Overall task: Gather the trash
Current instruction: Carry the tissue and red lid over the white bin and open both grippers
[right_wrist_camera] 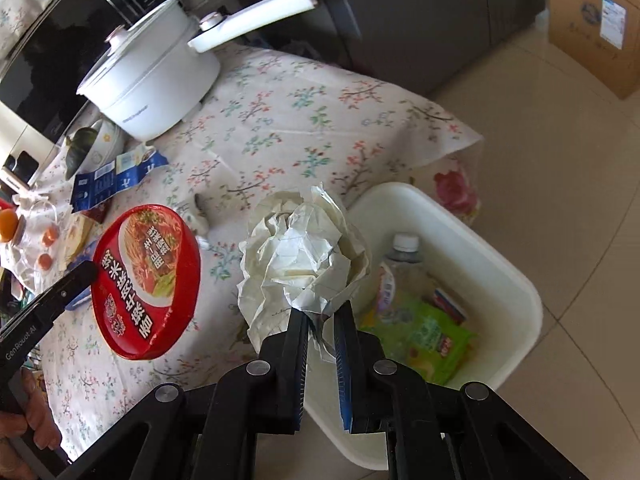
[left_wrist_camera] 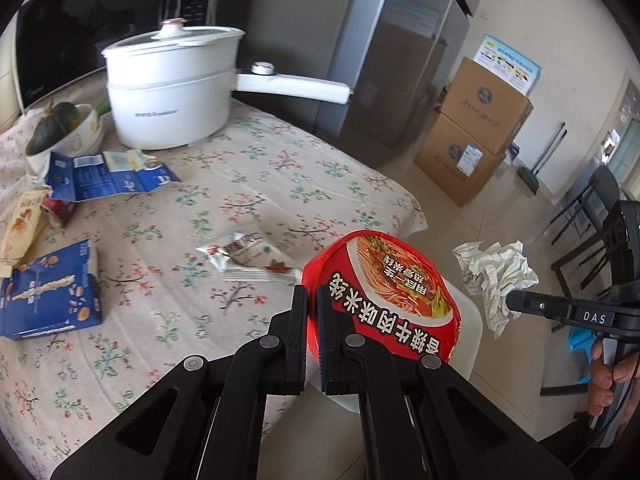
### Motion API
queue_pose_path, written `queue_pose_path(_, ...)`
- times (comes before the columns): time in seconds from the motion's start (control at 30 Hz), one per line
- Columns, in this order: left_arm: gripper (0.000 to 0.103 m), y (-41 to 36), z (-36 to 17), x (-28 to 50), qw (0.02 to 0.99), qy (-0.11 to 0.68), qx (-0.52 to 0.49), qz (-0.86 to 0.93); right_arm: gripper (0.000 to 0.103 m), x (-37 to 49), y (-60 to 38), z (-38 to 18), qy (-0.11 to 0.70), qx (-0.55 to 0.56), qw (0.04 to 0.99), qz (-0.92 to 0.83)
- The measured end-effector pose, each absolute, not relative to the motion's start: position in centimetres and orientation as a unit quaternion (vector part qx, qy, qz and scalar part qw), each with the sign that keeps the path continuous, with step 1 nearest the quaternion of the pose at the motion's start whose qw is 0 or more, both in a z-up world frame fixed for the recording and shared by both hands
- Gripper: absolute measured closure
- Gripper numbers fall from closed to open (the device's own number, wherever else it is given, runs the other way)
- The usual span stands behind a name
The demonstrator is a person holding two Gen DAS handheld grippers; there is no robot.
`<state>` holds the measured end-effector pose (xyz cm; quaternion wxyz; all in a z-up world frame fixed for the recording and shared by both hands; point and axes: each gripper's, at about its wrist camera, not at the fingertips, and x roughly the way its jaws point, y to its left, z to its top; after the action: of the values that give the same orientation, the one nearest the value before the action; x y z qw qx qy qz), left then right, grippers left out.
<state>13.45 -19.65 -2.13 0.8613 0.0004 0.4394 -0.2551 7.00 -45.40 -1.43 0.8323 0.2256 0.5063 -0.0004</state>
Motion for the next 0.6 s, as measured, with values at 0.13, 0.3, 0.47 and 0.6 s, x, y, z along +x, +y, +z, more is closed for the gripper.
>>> queue_pose_path(0.13, 0.099, -22.8, -3.9, 12.7, 0.853, 0.444, 0.024, -0.273, 0.092, 5.6, -48.0, -2.3, 0.513, 0.232, 0.826, -0.024)
queue_pose_path(0.3, 0.099, -25.8, -5.8, 12.1, 0.847, 0.436, 0.054, -0.300, 0.092, 4.5, -50.3, -3.1, 0.517, 0.239, 0.821, -0.048)
queue_pose_path(0.47, 0.098, -27.6, -7.3, 12.0, 0.836, 0.434, 0.071, -0.327, 0.092, 3.9, -51.5, -3.6, 0.519, 0.242, 0.817, -0.063)
queue_pose_path(0.6, 0.078, -28.0, -8.0, 11.8, 0.835, 0.438, 0.094, -0.320, 0.091, 3.9, -51.4, -3.9, 0.524, 0.234, 0.816, -0.068)
